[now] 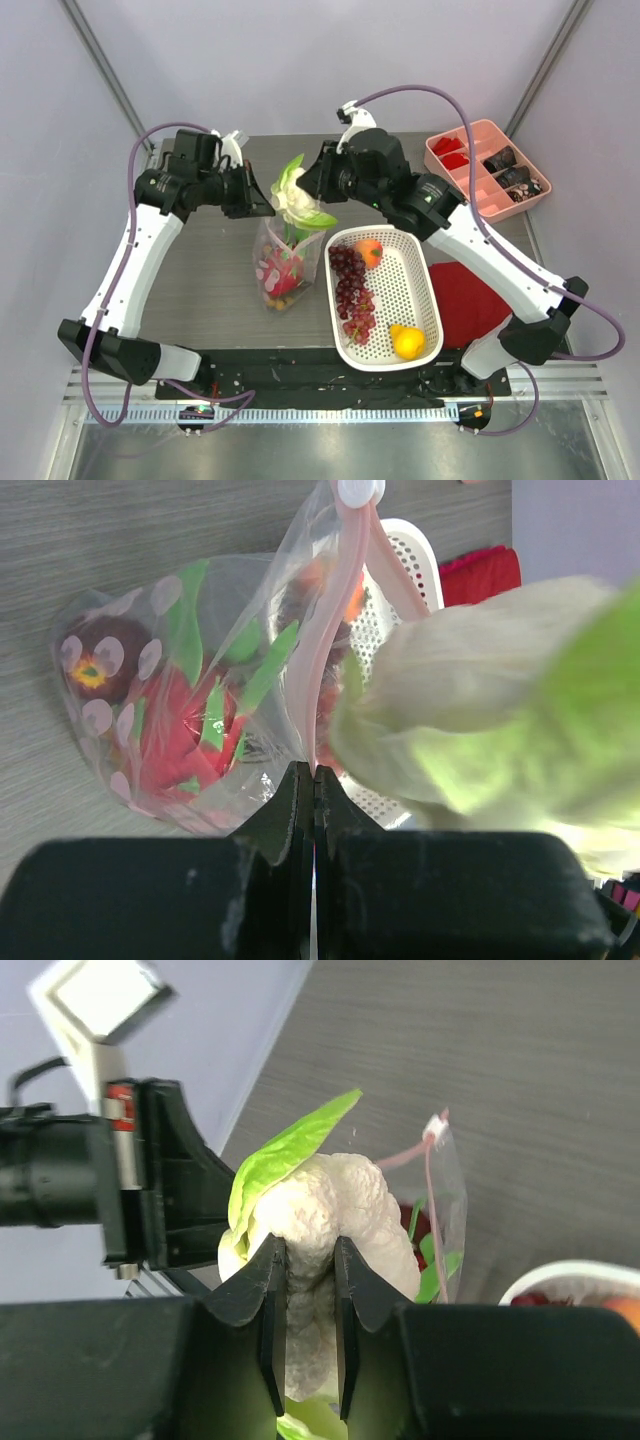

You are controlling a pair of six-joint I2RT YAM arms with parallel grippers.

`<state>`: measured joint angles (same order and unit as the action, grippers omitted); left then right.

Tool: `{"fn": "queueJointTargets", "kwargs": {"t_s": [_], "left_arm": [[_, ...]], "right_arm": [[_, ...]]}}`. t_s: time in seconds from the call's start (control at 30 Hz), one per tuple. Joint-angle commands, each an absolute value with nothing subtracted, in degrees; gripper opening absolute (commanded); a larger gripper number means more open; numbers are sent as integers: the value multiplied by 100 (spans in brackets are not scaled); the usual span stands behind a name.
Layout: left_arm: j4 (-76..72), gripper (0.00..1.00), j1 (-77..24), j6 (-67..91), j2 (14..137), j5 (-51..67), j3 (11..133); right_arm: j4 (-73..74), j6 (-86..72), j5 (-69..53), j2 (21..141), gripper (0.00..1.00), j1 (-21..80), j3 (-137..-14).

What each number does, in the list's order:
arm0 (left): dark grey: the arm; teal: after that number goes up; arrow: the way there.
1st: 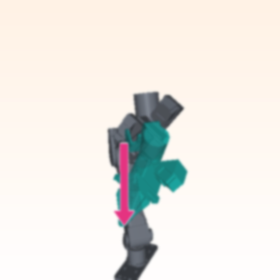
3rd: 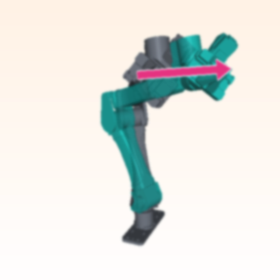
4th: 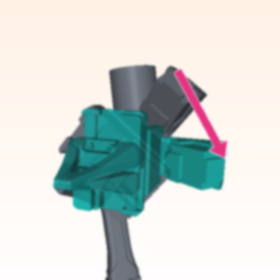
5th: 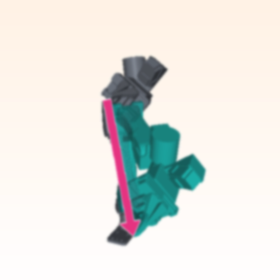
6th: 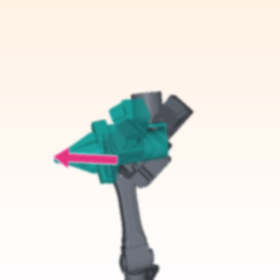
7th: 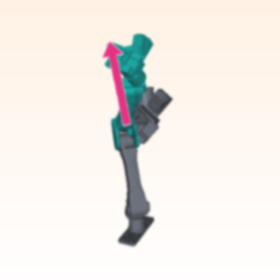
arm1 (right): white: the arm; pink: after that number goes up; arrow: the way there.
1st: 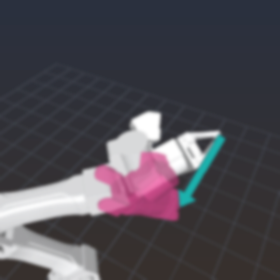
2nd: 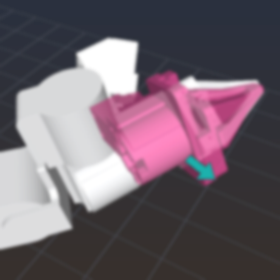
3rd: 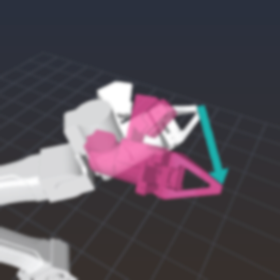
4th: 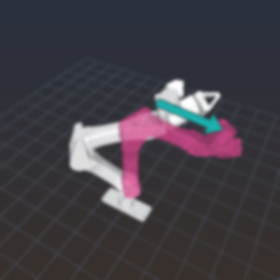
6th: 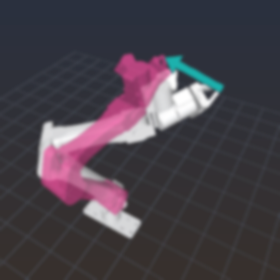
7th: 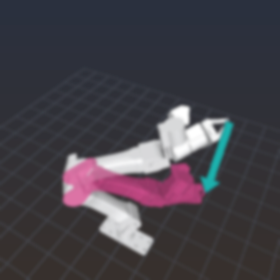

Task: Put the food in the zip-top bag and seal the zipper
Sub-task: Place the fake vegetable in the zipper food storage bag.

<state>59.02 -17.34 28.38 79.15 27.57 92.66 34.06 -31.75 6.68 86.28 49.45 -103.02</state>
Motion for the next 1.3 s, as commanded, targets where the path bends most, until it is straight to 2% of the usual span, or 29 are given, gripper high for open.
{"fn": "queueJointTargets", "kwargs": {"t_s": [0.0, 0.2, 0.37, 0.53, 0.6, 0.63, 0.73, 0.87, 0.97, 1.1, 1.27], "left_arm": [[5319, 0, -1723, 3058, 7507, 2505, 9211], [5194, 0, -1731, 3138, 7471, 2610, 9132], [5115, 0, -1731, 3129, 7392, 2760, 8974], [5071, 0, -1723, 3120, 7383, 2760, 8912], [5071, 0, -1731, 3103, 7383, 2777, 8912], [5080, 0, -1723, 3094, 7365, 2760, 8903], [5133, 0, -1714, 3041, 7322, 2769, 8877], [5150, 0, -1653, 2980, 7286, 2847, 8850], [5150, 0, -1600, 2962, 7304, 2997, 8886], [5107, 0, -1600, 2910, 7286, 3260, 8895], [5089, 0, -1600, 2778, 7277, 3419, 8868]], "right_arm": [[3524, -4042, 1353, 8552, 1, 5045, -10258], [3744, -4358, 1573, 8753, 1, 5080, -9844], [3832, -4807, 1494, 9140, 1, 5106, -10212], [3596, -4457, 1486, 9246, 2, 5431, -10013], [3394, -4281, 1303, 9202, 24, 5537, -9862], [3323, -3941, 1196, 9185, 51, 5537, -9853], [3226, -3107, 1099, 9132, 73, 5528, -10211], [3243, -2102, 941, 8816, 78, 5449, -10389], [3234, -1610, 756, 8352, 79, 5213, -10003], [3453, -1363, 659, 8033, 80, 4905, -9476], [3726, -1353, 168, 8261, 82, 4790, -9360]]}}
